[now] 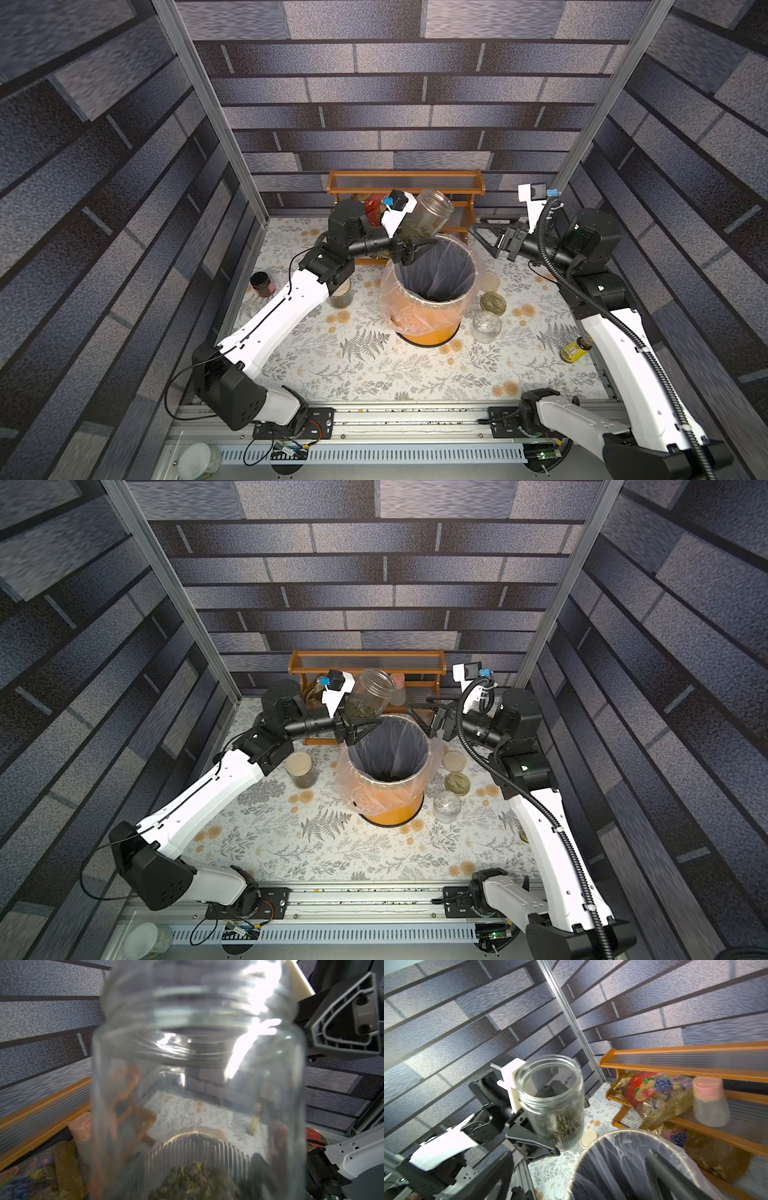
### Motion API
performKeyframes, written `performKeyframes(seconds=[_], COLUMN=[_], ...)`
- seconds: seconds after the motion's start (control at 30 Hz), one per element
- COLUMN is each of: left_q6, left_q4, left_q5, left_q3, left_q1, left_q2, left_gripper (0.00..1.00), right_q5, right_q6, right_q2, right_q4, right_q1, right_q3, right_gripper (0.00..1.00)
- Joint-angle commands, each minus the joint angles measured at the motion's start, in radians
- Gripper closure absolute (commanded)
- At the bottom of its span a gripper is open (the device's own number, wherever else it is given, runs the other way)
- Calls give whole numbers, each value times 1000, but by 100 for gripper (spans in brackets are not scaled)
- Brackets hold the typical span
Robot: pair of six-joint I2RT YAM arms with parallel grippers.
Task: Empty moldy tea leaves from jars
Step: Adjust the jar on the trash bin.
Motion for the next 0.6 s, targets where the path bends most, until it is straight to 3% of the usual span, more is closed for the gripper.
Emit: performKeyframes(seconds=[0.0,0.57], left_q6=[-58,-111], left_q4=[79,82], left_q5=[47,104], left_q3=[75,150], left_q1=[-14,-51], left_q2=[-4,60], left_gripper=[64,64], right_q5=[-42,-14], right_q6=[4,9], right_q2=[41,151], right_q4=[70,157], right_q1=[41,119], right_q3=[47,130], right_gripper=[0,0])
